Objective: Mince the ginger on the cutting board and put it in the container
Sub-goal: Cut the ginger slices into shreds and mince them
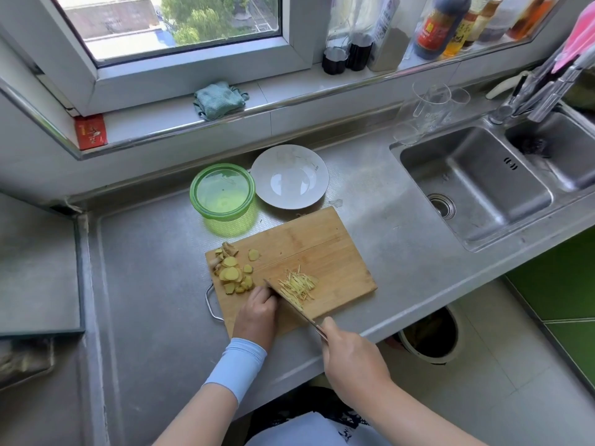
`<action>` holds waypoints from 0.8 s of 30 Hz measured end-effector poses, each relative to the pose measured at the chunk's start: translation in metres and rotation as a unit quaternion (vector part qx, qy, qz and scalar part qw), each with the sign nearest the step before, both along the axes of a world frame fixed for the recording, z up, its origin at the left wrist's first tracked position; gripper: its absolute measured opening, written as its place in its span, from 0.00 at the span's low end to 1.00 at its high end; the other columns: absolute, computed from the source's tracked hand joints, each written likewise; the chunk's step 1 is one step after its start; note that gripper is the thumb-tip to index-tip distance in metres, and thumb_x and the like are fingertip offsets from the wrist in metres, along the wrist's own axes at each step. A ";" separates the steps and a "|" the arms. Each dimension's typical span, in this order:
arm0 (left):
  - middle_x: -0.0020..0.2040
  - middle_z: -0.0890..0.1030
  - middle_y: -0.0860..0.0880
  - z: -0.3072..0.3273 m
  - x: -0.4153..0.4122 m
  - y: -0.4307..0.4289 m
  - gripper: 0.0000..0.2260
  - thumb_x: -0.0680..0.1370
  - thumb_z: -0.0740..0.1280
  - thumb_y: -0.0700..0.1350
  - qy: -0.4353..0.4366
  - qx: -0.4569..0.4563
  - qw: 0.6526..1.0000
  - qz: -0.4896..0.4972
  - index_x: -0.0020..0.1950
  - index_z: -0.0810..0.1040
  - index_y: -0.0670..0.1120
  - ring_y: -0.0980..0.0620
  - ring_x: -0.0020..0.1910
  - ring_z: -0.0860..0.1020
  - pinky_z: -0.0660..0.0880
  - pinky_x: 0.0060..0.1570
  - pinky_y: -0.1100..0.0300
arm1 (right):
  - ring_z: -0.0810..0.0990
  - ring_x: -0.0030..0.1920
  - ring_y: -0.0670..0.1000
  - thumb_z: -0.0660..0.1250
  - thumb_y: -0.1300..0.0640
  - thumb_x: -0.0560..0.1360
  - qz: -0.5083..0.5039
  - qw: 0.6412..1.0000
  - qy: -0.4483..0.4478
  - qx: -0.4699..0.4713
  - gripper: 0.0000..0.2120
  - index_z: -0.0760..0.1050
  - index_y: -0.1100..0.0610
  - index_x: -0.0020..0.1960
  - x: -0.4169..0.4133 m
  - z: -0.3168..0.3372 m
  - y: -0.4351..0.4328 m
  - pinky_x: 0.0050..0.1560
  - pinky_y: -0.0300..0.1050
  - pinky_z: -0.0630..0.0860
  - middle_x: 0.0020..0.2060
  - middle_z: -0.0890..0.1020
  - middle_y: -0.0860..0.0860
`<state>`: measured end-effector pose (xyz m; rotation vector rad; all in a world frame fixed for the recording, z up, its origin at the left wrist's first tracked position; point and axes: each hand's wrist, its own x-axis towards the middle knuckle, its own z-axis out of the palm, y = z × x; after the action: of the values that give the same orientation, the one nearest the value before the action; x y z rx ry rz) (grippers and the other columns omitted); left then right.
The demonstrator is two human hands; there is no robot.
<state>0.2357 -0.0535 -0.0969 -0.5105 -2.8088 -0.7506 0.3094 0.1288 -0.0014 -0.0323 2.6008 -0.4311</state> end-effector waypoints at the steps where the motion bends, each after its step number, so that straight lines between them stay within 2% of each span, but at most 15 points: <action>1: 0.43 0.81 0.42 -0.001 0.000 -0.001 0.11 0.64 0.72 0.26 0.000 0.005 1.000 -0.002 0.43 0.83 0.37 0.44 0.44 0.78 0.78 0.32 0.57 | 0.72 0.34 0.54 0.52 0.54 0.84 0.002 1.000 0.000 0.004 0.05 0.56 0.50 0.51 0.002 -0.001 0.002 0.28 0.44 0.64 0.35 0.73 0.49; 5: 0.43 0.81 0.42 -0.001 -0.002 -0.002 0.07 0.67 0.67 0.31 0.000 0.009 1.000 -0.006 0.41 0.83 0.39 0.46 0.47 0.76 0.79 0.36 0.57 | 0.79 0.39 0.56 0.54 0.55 0.84 -0.004 1.000 -0.005 0.009 0.02 0.63 0.51 0.55 -0.012 -0.009 -0.008 0.36 0.49 0.73 0.40 0.79 0.52; 9: 0.41 0.81 0.43 0.001 0.000 -0.002 0.13 0.72 0.59 0.40 -0.008 0.010 1.000 -0.015 0.39 0.83 0.40 0.48 0.46 0.74 0.79 0.34 0.57 | 0.82 0.44 0.58 0.56 0.58 0.82 -0.005 1.000 0.013 -0.002 0.07 0.64 0.52 0.59 -0.029 -0.014 -0.022 0.36 0.48 0.69 0.44 0.82 0.54; 10: 0.42 0.82 0.43 0.001 0.000 -0.002 0.12 0.72 0.60 0.40 -0.012 0.013 1.000 -0.014 0.39 0.83 0.40 0.47 0.46 0.75 0.79 0.34 0.57 | 0.82 0.44 0.58 0.56 0.59 0.82 -0.006 1.000 0.015 -0.006 0.08 0.64 0.52 0.60 -0.028 -0.013 -0.022 0.36 0.48 0.69 0.44 0.82 0.54; 12: 0.43 0.82 0.42 0.001 0.000 -0.003 0.05 0.71 0.67 0.36 -0.022 0.016 1.000 -0.007 0.40 0.83 0.39 0.46 0.46 0.77 0.79 0.35 0.56 | 0.81 0.43 0.57 0.55 0.57 0.83 -0.006 1.000 0.016 -0.007 0.08 0.64 0.51 0.61 -0.020 -0.010 -0.016 0.36 0.48 0.69 0.43 0.82 0.53; 14: 0.43 0.82 0.42 0.000 0.001 -0.002 0.08 0.66 0.73 0.28 -0.033 0.018 0.999 0.000 0.41 0.83 0.39 0.45 0.45 0.78 0.79 0.34 0.56 | 0.78 0.38 0.55 0.54 0.54 0.84 -0.003 1.000 0.014 -0.007 0.07 0.64 0.51 0.61 -0.007 -0.007 -0.006 0.33 0.46 0.67 0.39 0.79 0.51; 17: 0.43 0.81 0.44 -0.001 0.000 -0.003 0.07 0.70 0.67 0.31 -0.024 0.019 1.000 -0.002 0.42 0.83 0.39 0.47 0.45 0.75 0.79 0.33 0.55 | 0.73 0.35 0.54 0.53 0.53 0.84 -0.001 1.000 0.005 -0.001 0.03 0.62 0.51 0.55 0.005 -0.005 0.005 0.28 0.43 0.62 0.33 0.71 0.47; 21: 0.43 0.81 0.43 0.001 0.000 -0.001 0.06 0.70 0.66 0.35 -0.013 0.028 1.000 -0.005 0.41 0.83 0.39 0.48 0.46 0.75 0.78 0.35 0.59 | 0.79 0.39 0.56 0.54 0.53 0.84 -0.008 1.000 0.007 -0.005 0.03 0.63 0.51 0.56 -0.011 -0.011 -0.008 0.34 0.48 0.71 0.39 0.79 0.51; 24: 0.42 0.81 0.44 0.002 0.002 0.000 0.11 0.73 0.60 0.41 -0.019 0.026 0.999 -0.004 0.40 0.82 0.41 0.48 0.46 0.74 0.76 0.32 0.59 | 0.82 0.44 0.58 0.55 0.54 0.83 -0.010 1.000 0.021 -0.010 0.04 0.64 0.51 0.57 -0.026 -0.015 -0.020 0.36 0.48 0.71 0.44 0.82 0.54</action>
<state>0.2374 -0.0533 -0.0947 -0.5025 -2.8155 -0.8426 0.2830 0.1083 -0.0166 -0.0213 2.6404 -0.4673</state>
